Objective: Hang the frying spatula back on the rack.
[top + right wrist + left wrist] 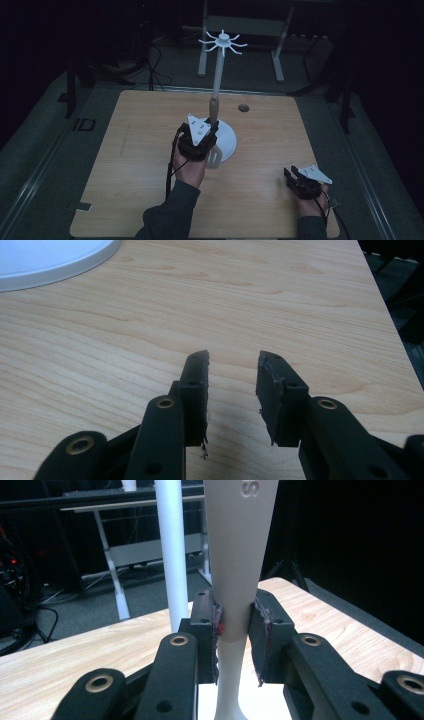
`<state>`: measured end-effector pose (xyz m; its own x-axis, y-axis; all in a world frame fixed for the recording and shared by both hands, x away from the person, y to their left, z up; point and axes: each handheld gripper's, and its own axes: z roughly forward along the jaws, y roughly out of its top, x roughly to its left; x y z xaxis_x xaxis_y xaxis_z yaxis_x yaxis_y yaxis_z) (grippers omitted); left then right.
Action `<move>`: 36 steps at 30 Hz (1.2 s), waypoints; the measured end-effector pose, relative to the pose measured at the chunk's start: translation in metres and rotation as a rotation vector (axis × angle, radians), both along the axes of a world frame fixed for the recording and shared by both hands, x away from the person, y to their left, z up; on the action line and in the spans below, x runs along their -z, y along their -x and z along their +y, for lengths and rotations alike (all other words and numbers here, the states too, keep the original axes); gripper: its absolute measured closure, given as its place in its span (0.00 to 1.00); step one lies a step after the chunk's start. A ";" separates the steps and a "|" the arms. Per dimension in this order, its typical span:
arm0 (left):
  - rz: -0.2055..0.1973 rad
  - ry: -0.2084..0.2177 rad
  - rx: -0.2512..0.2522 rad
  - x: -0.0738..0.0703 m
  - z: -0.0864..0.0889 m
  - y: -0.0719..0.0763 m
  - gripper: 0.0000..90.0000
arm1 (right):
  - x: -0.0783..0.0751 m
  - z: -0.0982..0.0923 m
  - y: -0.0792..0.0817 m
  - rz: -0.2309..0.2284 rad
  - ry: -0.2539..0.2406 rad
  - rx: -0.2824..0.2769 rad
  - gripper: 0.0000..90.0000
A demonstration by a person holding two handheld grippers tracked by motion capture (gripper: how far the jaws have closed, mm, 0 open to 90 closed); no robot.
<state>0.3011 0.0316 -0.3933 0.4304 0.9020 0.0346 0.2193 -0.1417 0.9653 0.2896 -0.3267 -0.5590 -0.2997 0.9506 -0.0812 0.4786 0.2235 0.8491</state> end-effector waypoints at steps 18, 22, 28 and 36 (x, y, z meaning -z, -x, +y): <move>-0.032 0.010 -0.029 -0.025 -0.005 -0.008 0.83 | 0.000 0.000 0.000 0.002 -0.003 0.001 0.73; -0.040 0.009 -0.037 -0.032 -0.005 -0.011 0.83 | 0.000 0.000 0.000 0.002 -0.003 -0.001 0.73; -0.046 0.005 -0.047 -0.039 -0.007 -0.015 0.83 | 0.000 -0.001 0.000 0.003 -0.004 0.000 0.73; -0.051 0.007 -0.055 -0.047 -0.007 -0.019 0.83 | 0.000 -0.001 0.000 0.003 -0.004 0.000 0.73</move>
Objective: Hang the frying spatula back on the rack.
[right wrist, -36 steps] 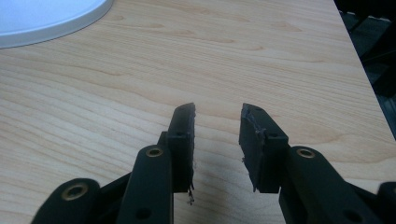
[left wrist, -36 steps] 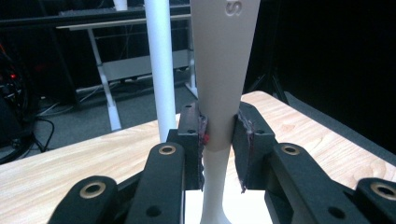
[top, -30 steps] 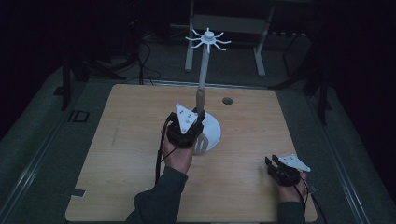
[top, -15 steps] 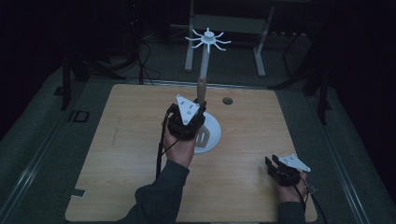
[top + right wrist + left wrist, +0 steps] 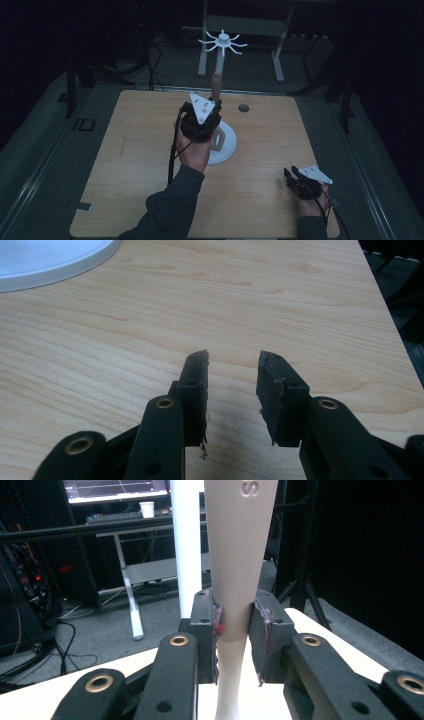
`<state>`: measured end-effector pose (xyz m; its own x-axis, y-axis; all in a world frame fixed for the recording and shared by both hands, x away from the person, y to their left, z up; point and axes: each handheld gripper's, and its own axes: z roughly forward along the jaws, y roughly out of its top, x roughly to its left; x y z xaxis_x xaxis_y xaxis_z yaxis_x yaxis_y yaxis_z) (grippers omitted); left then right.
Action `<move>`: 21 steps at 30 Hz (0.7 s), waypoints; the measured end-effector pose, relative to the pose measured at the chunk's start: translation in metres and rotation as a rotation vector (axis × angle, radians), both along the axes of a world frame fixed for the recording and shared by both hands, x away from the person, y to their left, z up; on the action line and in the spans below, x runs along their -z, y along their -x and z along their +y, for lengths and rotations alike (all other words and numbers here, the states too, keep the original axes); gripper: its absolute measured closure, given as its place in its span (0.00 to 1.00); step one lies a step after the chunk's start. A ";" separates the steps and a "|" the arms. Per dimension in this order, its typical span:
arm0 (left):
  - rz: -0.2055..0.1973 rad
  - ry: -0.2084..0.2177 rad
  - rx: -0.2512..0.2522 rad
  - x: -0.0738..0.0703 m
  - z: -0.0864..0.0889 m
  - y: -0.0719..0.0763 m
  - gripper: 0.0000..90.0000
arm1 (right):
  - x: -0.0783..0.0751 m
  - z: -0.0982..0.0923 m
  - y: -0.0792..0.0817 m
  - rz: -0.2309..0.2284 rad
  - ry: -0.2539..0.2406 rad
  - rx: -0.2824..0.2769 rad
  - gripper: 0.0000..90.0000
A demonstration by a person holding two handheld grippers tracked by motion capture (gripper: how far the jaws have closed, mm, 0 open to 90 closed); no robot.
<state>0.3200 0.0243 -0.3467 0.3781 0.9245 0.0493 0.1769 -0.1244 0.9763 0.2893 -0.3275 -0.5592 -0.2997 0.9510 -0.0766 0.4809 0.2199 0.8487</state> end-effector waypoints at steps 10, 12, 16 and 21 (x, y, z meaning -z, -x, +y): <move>-0.008 -0.009 -0.006 -0.006 -0.003 -0.003 0.83 | 0.000 0.000 0.000 0.000 -0.001 -0.001 0.73; -0.007 -0.007 -0.006 -0.006 -0.003 -0.003 0.83 | 0.000 0.000 0.000 0.000 -0.001 -0.002 0.73; -0.007 -0.011 -0.006 -0.007 -0.005 -0.003 0.83 | 0.000 0.000 0.000 0.001 -0.001 -0.002 0.73; -0.010 -0.015 -0.008 -0.009 -0.005 -0.004 0.83 | 0.000 0.000 0.000 0.000 0.000 -0.001 0.73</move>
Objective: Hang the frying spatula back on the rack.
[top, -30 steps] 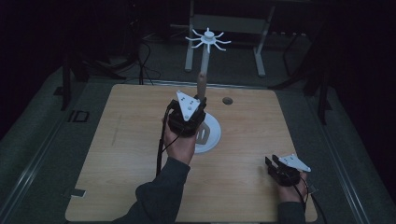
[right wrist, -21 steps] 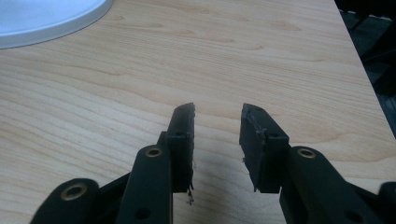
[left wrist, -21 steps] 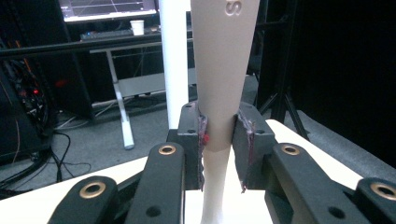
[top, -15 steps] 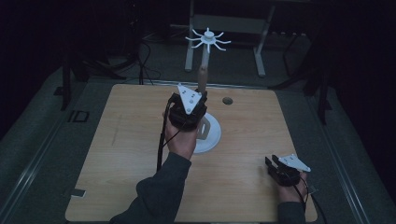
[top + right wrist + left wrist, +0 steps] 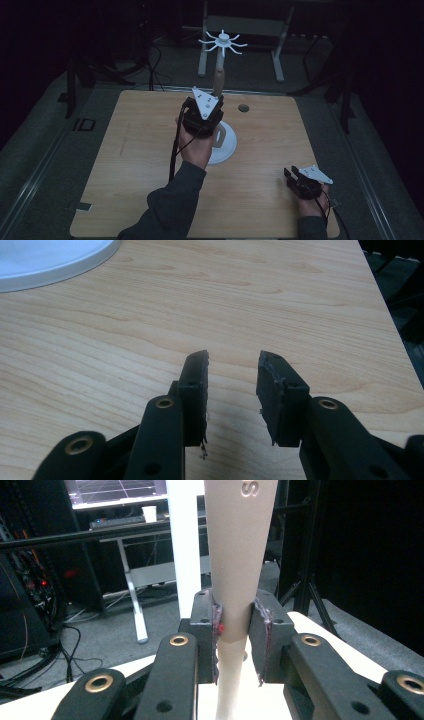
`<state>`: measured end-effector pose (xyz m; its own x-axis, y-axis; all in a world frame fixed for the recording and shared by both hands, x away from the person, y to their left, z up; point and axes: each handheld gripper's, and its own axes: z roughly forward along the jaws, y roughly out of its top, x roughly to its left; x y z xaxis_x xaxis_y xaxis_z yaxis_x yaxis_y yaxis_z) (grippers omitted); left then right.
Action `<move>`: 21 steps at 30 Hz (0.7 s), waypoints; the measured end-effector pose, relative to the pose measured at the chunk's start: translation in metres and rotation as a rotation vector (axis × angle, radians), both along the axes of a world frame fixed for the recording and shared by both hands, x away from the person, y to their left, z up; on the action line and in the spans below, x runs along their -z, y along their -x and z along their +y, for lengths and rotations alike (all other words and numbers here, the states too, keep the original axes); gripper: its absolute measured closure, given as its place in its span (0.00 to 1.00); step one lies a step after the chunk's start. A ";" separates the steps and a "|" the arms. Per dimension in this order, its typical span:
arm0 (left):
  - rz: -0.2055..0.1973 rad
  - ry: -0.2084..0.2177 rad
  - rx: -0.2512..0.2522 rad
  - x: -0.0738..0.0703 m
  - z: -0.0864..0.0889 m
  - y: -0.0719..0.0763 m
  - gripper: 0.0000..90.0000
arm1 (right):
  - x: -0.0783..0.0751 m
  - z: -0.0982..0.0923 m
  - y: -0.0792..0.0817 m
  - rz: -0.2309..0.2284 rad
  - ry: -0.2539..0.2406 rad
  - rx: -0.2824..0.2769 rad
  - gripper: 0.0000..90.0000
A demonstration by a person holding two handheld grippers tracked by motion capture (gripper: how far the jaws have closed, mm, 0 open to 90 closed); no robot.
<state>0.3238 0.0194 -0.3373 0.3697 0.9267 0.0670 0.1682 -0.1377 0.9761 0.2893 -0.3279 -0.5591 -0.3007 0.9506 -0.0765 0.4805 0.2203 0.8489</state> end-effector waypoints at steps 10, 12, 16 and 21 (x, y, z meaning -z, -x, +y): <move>-0.004 -0.011 -0.010 -0.005 -0.002 -0.002 0.83 | 0.000 0.000 0.000 0.001 0.000 -0.001 0.73; -0.004 -0.014 -0.008 -0.007 -0.002 -0.002 0.83 | 0.000 0.000 0.000 0.000 0.000 -0.001 0.73; -0.007 -0.016 -0.014 -0.009 -0.003 -0.003 0.83 | 0.000 0.000 0.000 0.000 0.000 -0.002 0.73; -0.008 -0.019 -0.017 -0.011 -0.003 -0.005 0.83 | 0.000 0.000 0.000 0.000 0.000 -0.001 0.73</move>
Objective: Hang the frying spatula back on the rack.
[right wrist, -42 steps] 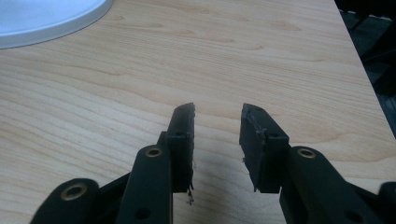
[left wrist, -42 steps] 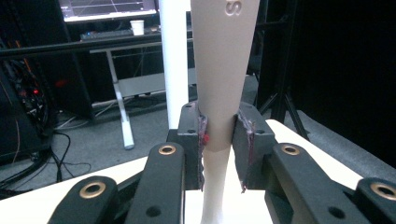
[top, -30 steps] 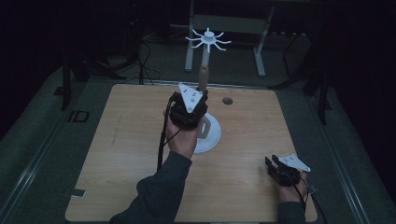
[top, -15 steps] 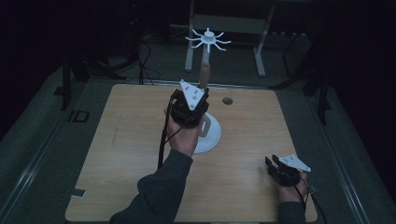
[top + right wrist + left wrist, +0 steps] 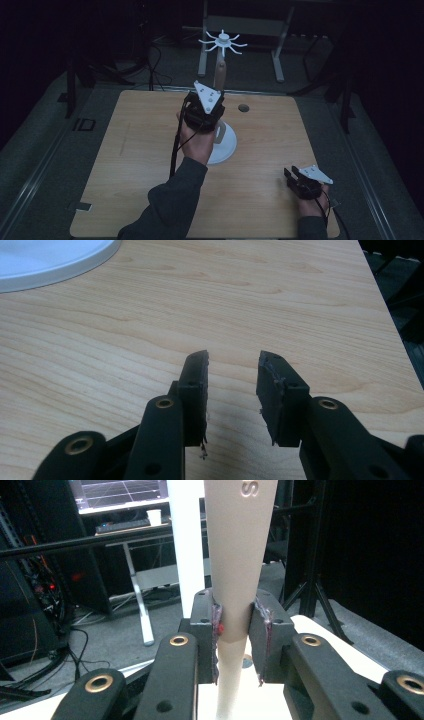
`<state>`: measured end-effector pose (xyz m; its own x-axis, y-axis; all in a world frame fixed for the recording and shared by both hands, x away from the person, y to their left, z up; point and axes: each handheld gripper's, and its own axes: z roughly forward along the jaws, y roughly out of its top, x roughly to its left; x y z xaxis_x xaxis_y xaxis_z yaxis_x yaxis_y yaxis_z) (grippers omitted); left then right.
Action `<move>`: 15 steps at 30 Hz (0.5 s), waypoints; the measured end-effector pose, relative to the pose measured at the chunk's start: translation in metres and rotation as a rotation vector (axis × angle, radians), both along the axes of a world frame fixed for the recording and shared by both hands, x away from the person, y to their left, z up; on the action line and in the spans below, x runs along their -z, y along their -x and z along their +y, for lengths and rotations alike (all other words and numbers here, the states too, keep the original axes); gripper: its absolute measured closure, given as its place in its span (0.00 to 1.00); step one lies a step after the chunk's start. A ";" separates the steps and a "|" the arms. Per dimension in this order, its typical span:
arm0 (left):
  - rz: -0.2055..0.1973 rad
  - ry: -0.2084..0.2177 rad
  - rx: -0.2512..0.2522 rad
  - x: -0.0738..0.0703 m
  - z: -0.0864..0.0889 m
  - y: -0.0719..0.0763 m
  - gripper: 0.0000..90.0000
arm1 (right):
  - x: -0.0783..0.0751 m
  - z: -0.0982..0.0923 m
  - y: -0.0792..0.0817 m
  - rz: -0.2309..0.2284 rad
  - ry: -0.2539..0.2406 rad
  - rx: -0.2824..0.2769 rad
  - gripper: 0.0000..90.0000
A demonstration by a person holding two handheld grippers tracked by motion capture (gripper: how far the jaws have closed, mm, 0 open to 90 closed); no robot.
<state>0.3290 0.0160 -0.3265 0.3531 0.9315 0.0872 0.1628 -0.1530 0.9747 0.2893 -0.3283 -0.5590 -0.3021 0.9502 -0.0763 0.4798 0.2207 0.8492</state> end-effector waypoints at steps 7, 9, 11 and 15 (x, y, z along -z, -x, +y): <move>0.006 -0.025 -0.011 -0.003 -0.001 -0.005 0.83 | 0.000 0.000 0.000 -0.001 0.000 -0.001 0.73; 0.005 -0.028 -0.013 -0.003 -0.001 -0.006 0.83 | 0.000 0.000 0.000 -0.001 -0.002 0.000 0.73; 0.006 -0.029 -0.016 -0.004 -0.001 -0.007 0.83 | 0.000 0.000 0.000 -0.001 -0.001 0.001 0.73; 0.007 -0.042 -0.022 -0.007 -0.002 -0.010 0.83 | 0.000 0.000 0.000 0.000 0.000 -0.002 0.72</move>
<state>0.3387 0.0143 -0.3196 0.3329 0.9348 0.1241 0.1730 -0.1900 0.9664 0.2894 -0.3283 -0.5592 -0.3037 0.9497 -0.0763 0.4794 0.2215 0.8492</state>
